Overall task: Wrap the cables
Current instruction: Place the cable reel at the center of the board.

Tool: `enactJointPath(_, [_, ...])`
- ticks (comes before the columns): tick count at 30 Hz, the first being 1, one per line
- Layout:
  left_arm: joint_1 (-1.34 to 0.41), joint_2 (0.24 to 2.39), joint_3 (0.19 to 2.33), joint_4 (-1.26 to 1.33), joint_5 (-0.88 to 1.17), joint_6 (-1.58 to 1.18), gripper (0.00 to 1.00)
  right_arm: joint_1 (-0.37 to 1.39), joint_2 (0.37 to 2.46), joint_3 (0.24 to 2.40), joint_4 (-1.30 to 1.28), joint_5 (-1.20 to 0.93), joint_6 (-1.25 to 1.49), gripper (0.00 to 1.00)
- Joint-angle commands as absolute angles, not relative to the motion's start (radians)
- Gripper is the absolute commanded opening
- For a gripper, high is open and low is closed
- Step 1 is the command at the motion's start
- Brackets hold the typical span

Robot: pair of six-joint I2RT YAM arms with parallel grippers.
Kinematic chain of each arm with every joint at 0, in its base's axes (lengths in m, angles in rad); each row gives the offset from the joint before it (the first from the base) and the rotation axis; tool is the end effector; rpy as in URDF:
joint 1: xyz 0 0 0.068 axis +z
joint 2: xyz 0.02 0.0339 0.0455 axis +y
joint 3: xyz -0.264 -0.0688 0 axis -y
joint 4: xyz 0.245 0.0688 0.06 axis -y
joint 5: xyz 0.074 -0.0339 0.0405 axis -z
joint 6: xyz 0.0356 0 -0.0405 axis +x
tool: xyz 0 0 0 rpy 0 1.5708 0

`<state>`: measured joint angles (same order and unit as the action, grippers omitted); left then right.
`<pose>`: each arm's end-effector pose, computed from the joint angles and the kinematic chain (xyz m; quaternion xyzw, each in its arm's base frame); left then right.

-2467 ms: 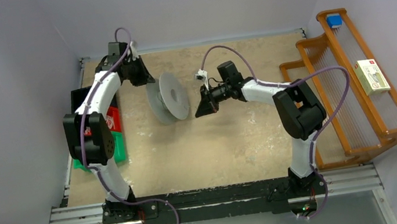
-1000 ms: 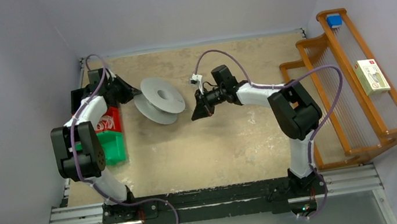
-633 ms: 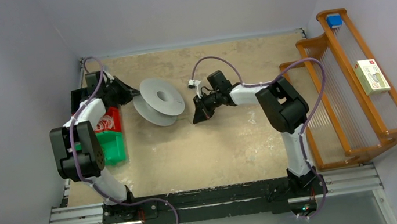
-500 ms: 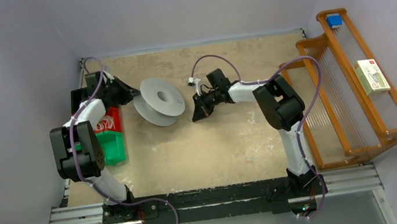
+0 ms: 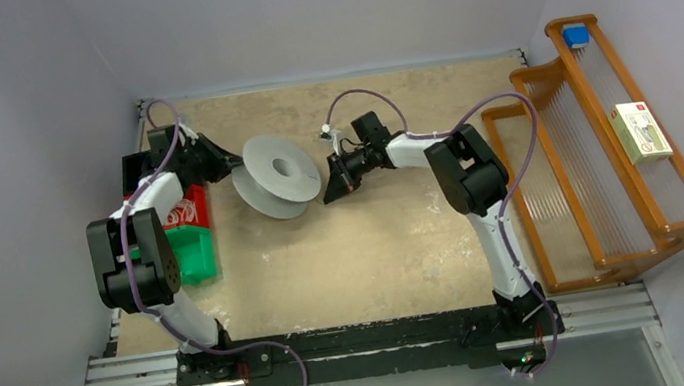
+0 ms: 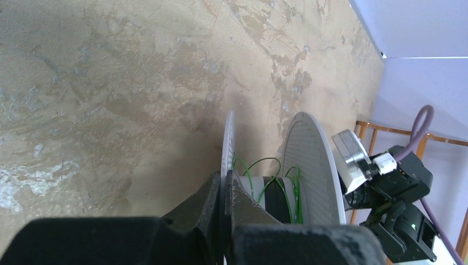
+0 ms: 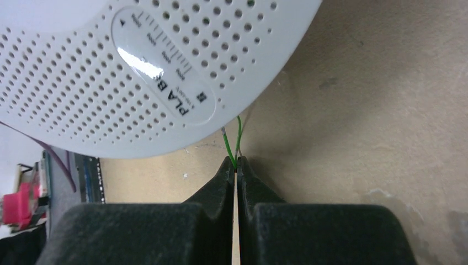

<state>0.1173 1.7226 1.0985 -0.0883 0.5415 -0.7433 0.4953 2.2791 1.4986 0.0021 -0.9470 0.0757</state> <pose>0.3725 0.0254 0.2117 -0.2643 0.8427 -0.3548 0.3066 0.4047 0.2514 0.1177 -0.3431 0.7664 0.5004 0.2111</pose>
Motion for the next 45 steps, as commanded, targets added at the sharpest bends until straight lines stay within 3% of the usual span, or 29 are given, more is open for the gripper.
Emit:
enactJointPath(1, [0.121,1.718,1.086,-0.034,0.583,-0.716,0.00,0.489,2.338,1.582,-0.049,-1.037,0.117,0.00])
enactJointPath(19, [0.122,1.853,1.170,0.029,0.782,-0.600,0.00,0.437,2.444,1.658,-0.030,-1.187,0.289,0.00])
enactJointPath(45, [0.117,1.966,1.228,0.031,0.958,-0.512,0.00,0.407,2.469,1.531,0.221,-1.299,0.593,0.00])
